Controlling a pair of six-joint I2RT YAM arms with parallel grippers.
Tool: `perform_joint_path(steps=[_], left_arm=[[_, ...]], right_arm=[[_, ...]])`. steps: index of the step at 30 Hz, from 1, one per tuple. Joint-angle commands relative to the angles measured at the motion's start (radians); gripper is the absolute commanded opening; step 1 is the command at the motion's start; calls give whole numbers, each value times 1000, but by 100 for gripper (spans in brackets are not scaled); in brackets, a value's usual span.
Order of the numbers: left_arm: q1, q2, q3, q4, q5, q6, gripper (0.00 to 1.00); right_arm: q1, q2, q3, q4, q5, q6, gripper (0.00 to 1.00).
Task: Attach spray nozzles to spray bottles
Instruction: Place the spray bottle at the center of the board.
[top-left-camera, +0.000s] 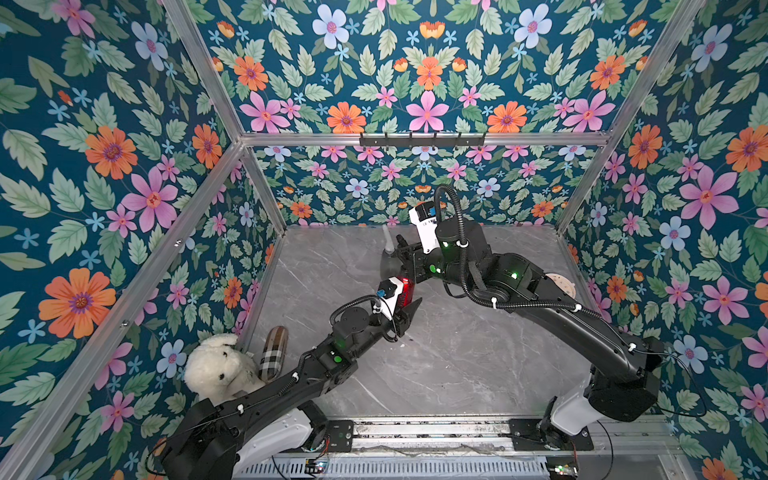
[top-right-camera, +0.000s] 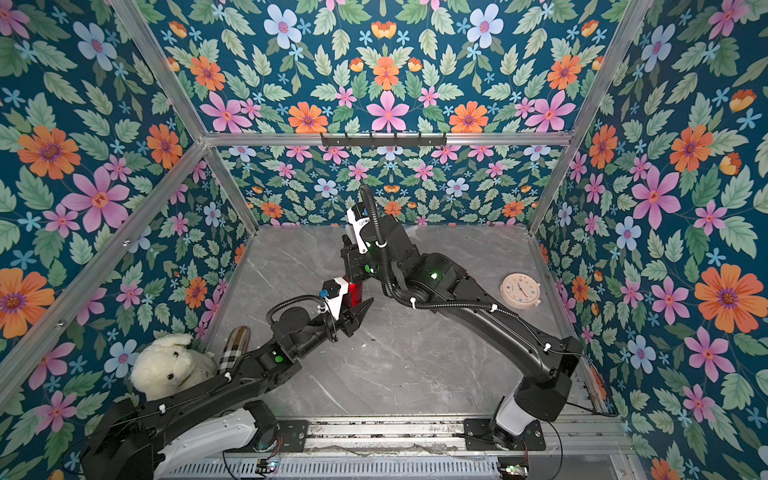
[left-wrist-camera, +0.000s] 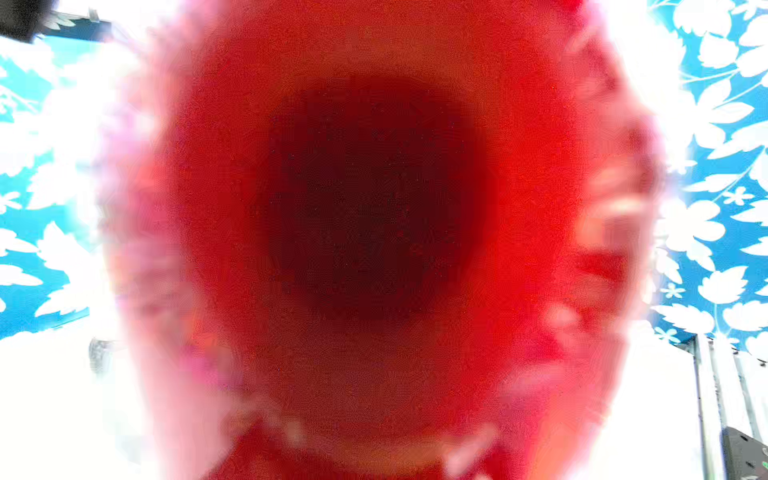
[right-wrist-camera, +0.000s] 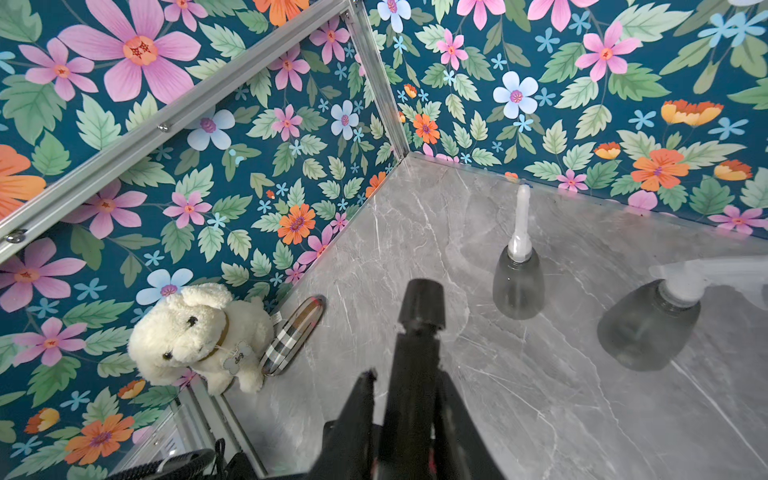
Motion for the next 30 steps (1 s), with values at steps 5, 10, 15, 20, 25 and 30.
perform_joint_path(steps=[5, 10, 15, 20, 25, 30], left_arm=[[0, 7, 16, 16, 26, -24, 75], [0, 3, 7, 6, 6, -32, 99], [-1, -35, 0, -52, -27, -57, 100], [-1, -150, -32, -114, -38, -116, 100], [-1, -285, -51, -196, -124, -131, 100], [0, -370, -67, -231, -187, -130, 100]], right_arm=[[-3, -26, -24, 37, 36, -36, 6], [-17, -52, -71, 81, 58, -57, 0], [-47, -74, -155, 158, 101, -103, 0], [-120, -76, -319, 306, 85, -118, 0], [-126, -5, -484, 568, 91, -194, 0], [-127, 99, -603, 762, 107, -209, 0]])
